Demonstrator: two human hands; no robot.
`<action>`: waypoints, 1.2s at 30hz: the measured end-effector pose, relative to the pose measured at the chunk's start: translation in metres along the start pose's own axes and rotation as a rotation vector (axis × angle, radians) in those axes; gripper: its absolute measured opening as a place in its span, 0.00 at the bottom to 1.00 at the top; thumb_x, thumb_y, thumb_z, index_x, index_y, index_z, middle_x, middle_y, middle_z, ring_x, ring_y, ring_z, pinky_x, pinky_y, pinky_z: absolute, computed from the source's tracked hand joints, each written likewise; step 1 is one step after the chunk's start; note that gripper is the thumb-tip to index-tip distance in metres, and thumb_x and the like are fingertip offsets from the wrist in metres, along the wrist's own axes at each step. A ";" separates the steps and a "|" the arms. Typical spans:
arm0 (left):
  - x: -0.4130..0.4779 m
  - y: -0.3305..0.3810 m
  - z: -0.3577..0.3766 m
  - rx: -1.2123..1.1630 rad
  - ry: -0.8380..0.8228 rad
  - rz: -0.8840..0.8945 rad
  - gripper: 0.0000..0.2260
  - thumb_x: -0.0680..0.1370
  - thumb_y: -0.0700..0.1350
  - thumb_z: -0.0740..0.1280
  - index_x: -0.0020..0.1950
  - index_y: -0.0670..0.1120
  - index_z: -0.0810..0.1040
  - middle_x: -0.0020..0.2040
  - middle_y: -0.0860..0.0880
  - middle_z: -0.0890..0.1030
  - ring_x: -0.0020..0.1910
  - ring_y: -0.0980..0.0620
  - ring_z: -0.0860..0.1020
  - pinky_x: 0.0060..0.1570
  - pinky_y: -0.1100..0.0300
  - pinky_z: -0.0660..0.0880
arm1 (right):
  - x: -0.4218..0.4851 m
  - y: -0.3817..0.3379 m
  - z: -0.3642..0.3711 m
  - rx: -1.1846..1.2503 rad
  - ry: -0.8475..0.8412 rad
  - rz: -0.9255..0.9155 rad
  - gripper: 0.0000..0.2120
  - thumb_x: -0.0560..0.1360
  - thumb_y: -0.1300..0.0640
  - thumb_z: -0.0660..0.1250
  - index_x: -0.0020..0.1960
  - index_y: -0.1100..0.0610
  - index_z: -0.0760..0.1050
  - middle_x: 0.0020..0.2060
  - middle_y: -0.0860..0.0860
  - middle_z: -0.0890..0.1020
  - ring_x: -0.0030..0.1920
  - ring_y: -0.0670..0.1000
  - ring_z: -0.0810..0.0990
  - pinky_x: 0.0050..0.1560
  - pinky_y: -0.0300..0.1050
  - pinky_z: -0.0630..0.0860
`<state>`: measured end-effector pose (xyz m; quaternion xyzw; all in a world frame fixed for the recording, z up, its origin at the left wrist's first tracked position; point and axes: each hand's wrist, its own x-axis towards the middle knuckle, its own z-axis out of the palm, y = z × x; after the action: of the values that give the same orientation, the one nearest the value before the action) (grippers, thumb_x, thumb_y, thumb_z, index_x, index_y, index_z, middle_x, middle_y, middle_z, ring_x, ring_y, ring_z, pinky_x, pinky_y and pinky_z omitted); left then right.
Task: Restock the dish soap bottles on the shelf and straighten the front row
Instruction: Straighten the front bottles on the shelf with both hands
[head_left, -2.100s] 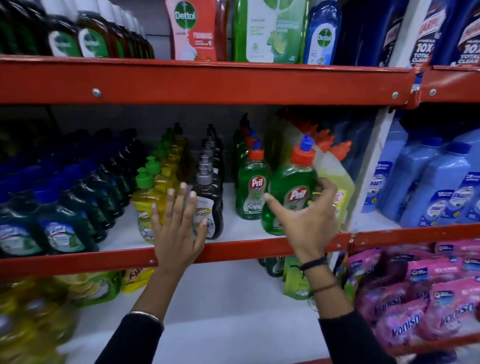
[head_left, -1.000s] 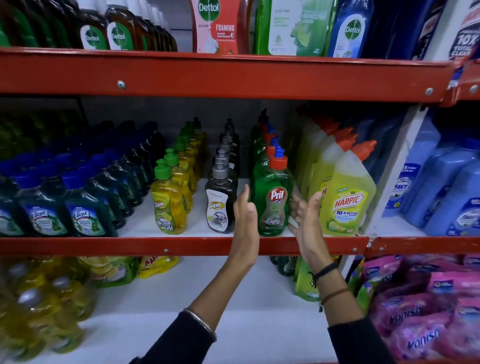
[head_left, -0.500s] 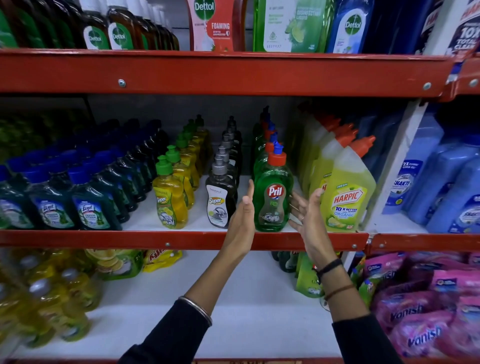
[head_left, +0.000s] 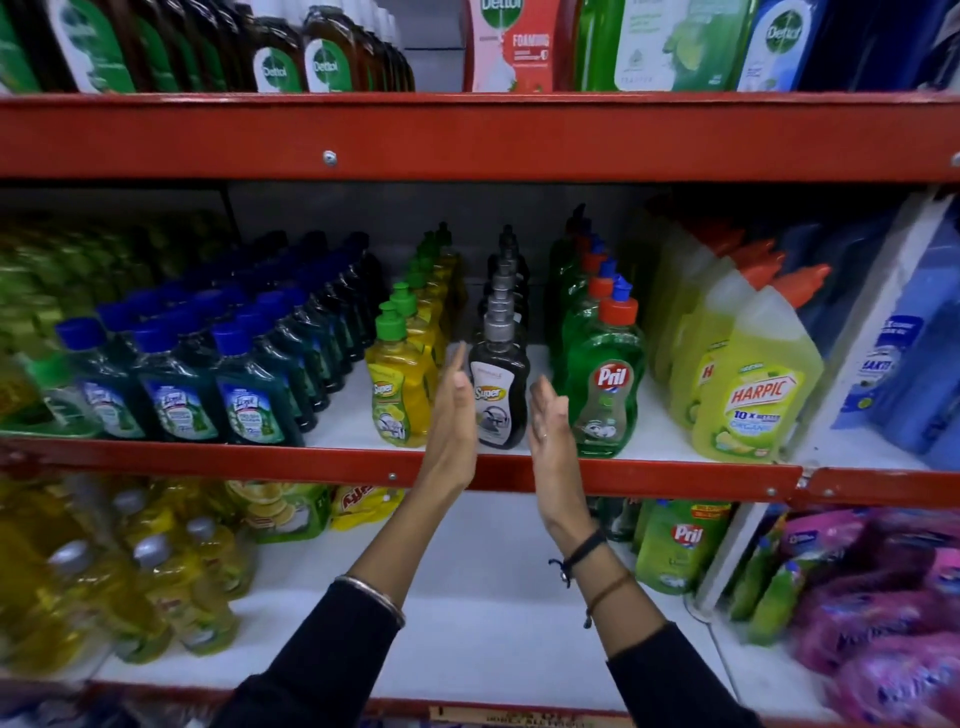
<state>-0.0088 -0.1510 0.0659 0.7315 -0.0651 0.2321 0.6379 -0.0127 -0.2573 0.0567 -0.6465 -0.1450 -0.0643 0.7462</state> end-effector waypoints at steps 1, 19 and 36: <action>0.002 0.003 -0.003 0.004 -0.045 -0.015 0.28 0.64 0.82 0.43 0.64 0.81 0.54 0.79 0.57 0.55 0.78 0.54 0.55 0.75 0.38 0.56 | 0.004 0.000 0.003 0.001 -0.002 0.000 0.50 0.61 0.19 0.49 0.74 0.48 0.55 0.76 0.48 0.59 0.74 0.45 0.58 0.76 0.52 0.54; -0.007 0.010 -0.025 0.031 -0.248 -0.107 0.34 0.59 0.84 0.38 0.64 0.81 0.56 0.79 0.58 0.56 0.78 0.50 0.55 0.73 0.35 0.58 | 0.014 -0.015 -0.005 -0.029 0.003 0.017 0.38 0.69 0.31 0.43 0.71 0.51 0.63 0.69 0.52 0.71 0.67 0.46 0.68 0.57 0.32 0.66; 0.002 0.003 -0.096 -0.161 0.165 -0.074 0.45 0.56 0.86 0.45 0.69 0.68 0.60 0.78 0.53 0.60 0.76 0.52 0.58 0.69 0.48 0.59 | -0.009 0.007 0.080 0.086 -0.109 -0.048 0.48 0.61 0.19 0.50 0.71 0.46 0.61 0.74 0.50 0.64 0.73 0.46 0.62 0.74 0.46 0.59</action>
<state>-0.0327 -0.0583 0.0773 0.6582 -0.0038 0.2620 0.7058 -0.0299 -0.1783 0.0576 -0.6126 -0.2035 -0.0405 0.7627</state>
